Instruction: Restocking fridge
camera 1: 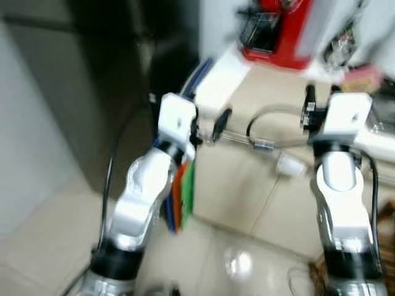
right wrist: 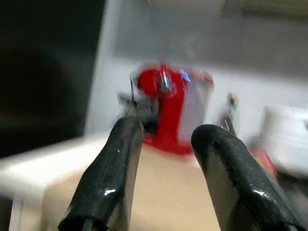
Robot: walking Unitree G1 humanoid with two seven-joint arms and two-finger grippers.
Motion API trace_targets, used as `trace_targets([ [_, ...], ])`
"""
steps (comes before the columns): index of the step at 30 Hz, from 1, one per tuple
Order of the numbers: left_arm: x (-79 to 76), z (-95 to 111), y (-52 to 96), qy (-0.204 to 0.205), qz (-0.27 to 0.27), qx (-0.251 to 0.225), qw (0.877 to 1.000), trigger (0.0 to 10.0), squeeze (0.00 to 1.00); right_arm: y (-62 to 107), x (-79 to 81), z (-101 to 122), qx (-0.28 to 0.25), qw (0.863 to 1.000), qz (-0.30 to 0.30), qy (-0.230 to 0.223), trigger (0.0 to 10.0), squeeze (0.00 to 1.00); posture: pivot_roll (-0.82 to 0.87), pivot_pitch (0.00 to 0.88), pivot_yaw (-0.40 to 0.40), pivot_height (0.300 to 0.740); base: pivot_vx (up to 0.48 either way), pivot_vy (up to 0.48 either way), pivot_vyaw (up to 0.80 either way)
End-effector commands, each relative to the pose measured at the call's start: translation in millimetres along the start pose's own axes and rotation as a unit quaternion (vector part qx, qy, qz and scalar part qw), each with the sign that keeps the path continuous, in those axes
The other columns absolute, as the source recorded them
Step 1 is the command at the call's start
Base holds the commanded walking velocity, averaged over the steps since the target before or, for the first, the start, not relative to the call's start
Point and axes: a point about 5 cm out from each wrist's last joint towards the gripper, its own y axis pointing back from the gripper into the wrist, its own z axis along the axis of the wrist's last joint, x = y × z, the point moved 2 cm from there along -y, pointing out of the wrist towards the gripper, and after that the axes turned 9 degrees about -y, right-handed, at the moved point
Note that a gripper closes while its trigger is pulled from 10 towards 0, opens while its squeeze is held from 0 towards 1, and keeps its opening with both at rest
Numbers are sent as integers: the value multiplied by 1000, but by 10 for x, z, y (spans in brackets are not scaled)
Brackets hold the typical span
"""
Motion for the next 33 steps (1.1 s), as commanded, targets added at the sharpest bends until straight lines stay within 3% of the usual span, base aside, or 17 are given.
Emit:
trace_targets([
  [1,51,67,-37,-6,2,-11,1000,10000,0,-56,-12,55,-6,1000,-4,-5,10000,0,-119,0,25,740,0,0,0],
  [10,49,87,-54,10,0,-20,1000,10000,0,-73,14,23,5,1000,1,-8,10000,0,-118,0,21,740,0,0,-306],
  [16,57,102,-69,14,3,-27,1000,10000,0,-87,10,14,5,1000,-1,-7,10000,0,-117,0,20,740,381,278,-775],
  [23,76,149,-94,12,5,-38,999,10000,0,-113,31,65,-12,1000,1,-2,10000,0,-115,0,22,740,407,221,0],
  [24,75,153,-96,13,5,-39,999,10000,0,-116,27,71,-14,1000,-1,-2,10000,1000,-115,0,22,740,424,0,0],
  [33,62,174,-117,10,0,-44,999,10000,0,-122,18,50,-12,1000,-6,3,10000,1000,-116,0,25,740,448,0,0],
])
